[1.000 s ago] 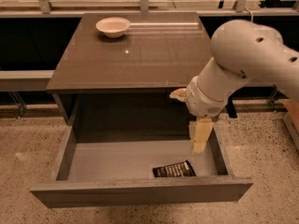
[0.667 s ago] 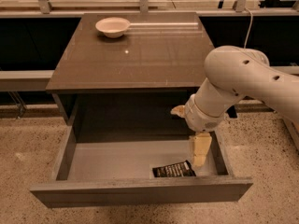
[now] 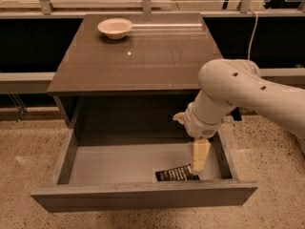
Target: Pick rxbar chocolate from top drawer and place on counter
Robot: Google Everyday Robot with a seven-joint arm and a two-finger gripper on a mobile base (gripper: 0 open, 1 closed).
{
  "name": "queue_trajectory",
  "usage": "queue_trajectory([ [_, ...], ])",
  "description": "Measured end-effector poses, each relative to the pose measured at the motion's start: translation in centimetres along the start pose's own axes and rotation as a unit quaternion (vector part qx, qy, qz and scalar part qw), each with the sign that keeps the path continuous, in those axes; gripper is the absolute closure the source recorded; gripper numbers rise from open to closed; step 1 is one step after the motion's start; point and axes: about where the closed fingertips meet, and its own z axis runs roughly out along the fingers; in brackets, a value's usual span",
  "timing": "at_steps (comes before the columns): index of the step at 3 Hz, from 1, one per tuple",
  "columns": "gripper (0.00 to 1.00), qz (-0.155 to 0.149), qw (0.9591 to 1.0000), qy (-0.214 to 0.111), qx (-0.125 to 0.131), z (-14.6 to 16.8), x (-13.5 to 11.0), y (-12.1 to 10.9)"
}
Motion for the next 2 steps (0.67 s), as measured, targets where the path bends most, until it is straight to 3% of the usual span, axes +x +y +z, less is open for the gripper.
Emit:
queue_trajectory([
  [1, 0.25, -0.006, 0.9997, 0.024, -0.006, 2.8, 0.7, -0.9],
  [2, 0.31, -0.026, 0.9988, 0.04, -0.008, 5.3, 0.3, -2.0],
])
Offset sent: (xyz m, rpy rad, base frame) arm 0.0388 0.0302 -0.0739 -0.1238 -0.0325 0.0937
